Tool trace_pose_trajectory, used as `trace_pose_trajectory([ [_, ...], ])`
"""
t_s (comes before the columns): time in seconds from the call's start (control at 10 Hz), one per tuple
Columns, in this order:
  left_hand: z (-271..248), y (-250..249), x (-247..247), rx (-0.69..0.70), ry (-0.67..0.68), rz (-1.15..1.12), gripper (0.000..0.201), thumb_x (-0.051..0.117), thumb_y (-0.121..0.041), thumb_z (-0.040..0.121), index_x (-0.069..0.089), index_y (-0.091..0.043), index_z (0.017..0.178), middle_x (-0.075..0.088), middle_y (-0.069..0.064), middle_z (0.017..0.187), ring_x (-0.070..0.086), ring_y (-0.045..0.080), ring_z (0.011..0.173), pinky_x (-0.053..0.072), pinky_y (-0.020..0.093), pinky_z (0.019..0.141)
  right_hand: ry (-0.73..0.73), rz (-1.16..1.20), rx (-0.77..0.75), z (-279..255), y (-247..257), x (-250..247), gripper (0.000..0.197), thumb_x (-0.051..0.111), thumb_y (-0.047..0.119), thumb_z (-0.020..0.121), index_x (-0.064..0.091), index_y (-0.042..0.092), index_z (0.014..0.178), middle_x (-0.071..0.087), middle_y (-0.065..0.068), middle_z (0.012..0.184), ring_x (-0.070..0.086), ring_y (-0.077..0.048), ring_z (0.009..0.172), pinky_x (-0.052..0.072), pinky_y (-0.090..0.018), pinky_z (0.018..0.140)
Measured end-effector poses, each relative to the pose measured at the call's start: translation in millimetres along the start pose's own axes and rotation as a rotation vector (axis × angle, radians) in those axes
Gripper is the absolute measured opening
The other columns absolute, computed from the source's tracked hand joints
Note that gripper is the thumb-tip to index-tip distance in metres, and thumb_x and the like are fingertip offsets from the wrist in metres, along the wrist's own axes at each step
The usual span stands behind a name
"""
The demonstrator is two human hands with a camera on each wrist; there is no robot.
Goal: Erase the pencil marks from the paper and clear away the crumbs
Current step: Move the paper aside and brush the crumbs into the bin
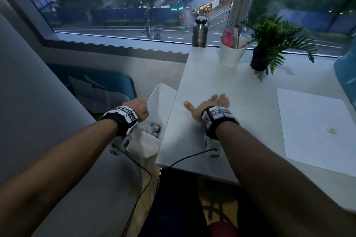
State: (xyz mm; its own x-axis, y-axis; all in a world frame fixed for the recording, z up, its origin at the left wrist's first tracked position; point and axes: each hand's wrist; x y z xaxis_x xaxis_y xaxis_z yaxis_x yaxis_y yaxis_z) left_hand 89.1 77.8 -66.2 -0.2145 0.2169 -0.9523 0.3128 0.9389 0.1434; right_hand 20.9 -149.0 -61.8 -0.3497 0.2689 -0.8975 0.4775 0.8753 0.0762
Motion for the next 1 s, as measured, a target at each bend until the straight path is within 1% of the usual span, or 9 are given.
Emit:
trace_pose_trajectory([
  [0.1, -1.6, 1.5, 4.3, -0.009, 0.014, -0.020, 0.030, 0.047, -0.021, 0.095, 0.060, -0.002, 0.113, 0.059, 0.021, 0.123, 0.060, 0.039, 0.108, 0.048, 0.040, 0.084, 0.027, -0.077, -0.291, -22.7, 43.4, 29.0, 0.136, 0.024, 0.096, 0.065, -0.011, -0.005, 0.150, -0.018, -0.026, 0.158, -0.013, -0.040, 0.148, -0.007, -0.050, 0.121],
  [0.2, -6.3, 1.3, 5.1, -0.009, 0.019, -0.020, 0.032, 0.049, -0.024, 0.093, 0.062, -0.002, 0.112, 0.062, 0.021, 0.122, 0.061, 0.039, 0.109, 0.051, 0.042, 0.087, 0.060, -0.139, -0.645, -51.8, 89.6, 42.5, 0.116, 0.036, 0.087, 0.074, 0.011, 0.007, 0.154, 0.012, -0.017, 0.161, 0.012, -0.032, 0.148, 0.010, -0.047, 0.121],
  [0.3, -11.0, 1.1, 6.0, -0.017, 0.024, -0.029, 0.034, 0.050, -0.027, 0.095, 0.063, -0.001, 0.113, 0.063, 0.022, 0.120, 0.062, 0.038, 0.108, 0.051, 0.041, 0.086, -0.004, -0.156, -0.738, -57.7, 98.1, 46.8, 0.099, 0.043, 0.081, 0.078, 0.032, 0.009, 0.145, 0.037, -0.012, 0.151, 0.033, -0.027, 0.138, 0.020, -0.047, 0.116],
  [0.5, -17.7, 7.6, 13.7, -0.044, 0.020, -0.081, 0.030, 0.047, -0.022, 0.095, 0.061, -0.001, 0.113, 0.064, 0.020, 0.119, 0.062, 0.038, 0.104, 0.049, 0.040, 0.083, 0.020, -0.220, -0.771, -40.3, 72.3, 33.2, 0.093, 0.041, 0.078, 0.082, 0.037, 0.008, 0.143, 0.038, -0.012, 0.150, 0.034, -0.029, 0.137, 0.027, -0.049, 0.114],
  [0.6, -12.6, 17.2, 24.2, -0.066, 0.026, -0.134, 0.031, 0.047, -0.023, 0.094, 0.058, -0.003, 0.116, 0.063, 0.020, 0.121, 0.061, 0.039, 0.106, 0.049, 0.040, 0.084, 0.055, -0.137, -0.793, -40.9, 56.5, 19.9, 0.091, 0.043, 0.074, 0.084, 0.032, 0.008, 0.146, 0.028, -0.015, 0.154, 0.026, -0.031, 0.142, 0.027, -0.049, 0.115],
  [0.7, -4.9, 25.1, 43.4, -0.109, 0.041, -0.193, 0.033, 0.047, -0.024, 0.093, 0.060, -0.002, 0.114, 0.063, 0.022, 0.120, 0.062, 0.040, 0.105, 0.052, 0.042, 0.087, 0.094, -0.069, -0.746, -43.2, 24.1, 11.5, 0.090, 0.048, 0.076, 0.080, 0.035, 0.012, 0.142, 0.030, -0.017, 0.150, 0.028, -0.031, 0.140, 0.031, -0.048, 0.113],
  [0.8, 4.3, 29.6, 71.5, -0.166, 0.067, -0.234, 0.034, 0.048, -0.026, 0.093, 0.061, -0.002, 0.114, 0.062, 0.023, 0.120, 0.061, 0.042, 0.106, 0.050, 0.042, 0.085, 0.133, -0.078, -0.712, -62.9, -21.1, 2.8, 0.093, 0.056, 0.072, 0.078, 0.026, 0.019, 0.148, 0.015, -0.014, 0.159, 0.018, -0.027, 0.147, 0.025, -0.044, 0.118],
  [0.9, 17.2, 34.2, 106.5, -0.204, 0.121, -0.260, 0.035, 0.048, -0.027, 0.094, 0.061, -0.002, 0.115, 0.061, 0.023, 0.121, 0.060, 0.042, 0.107, 0.050, 0.041, 0.086, 0.179, -0.176, -0.654, -86.1, -73.7, 8.6, 0.107, 0.055, 0.079, 0.070, 0.005, 0.033, 0.153, -0.007, -0.003, 0.163, 0.000, -0.022, 0.151, 0.014, -0.039, 0.123],
  [1.0, 32.9, 38.8, 142.0, -0.261, 0.198, -0.280, 0.036, 0.049, -0.025, 0.095, 0.060, -0.001, 0.120, 0.060, 0.023, 0.125, 0.059, 0.041, 0.112, 0.049, 0.040, 0.089, 0.225, -0.238, -0.523, -103.1, -132.5, 34.8, 0.095, 0.060, 0.058, 0.084, -0.021, 0.067, 0.134, -0.038, 0.023, 0.150, -0.008, -0.024, 0.151, 0.016, -0.049, 0.122],
])
Point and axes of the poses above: each hand's wrist, its own z-axis towards the middle knuckle, its own x-axis out of the palm, y = z × x
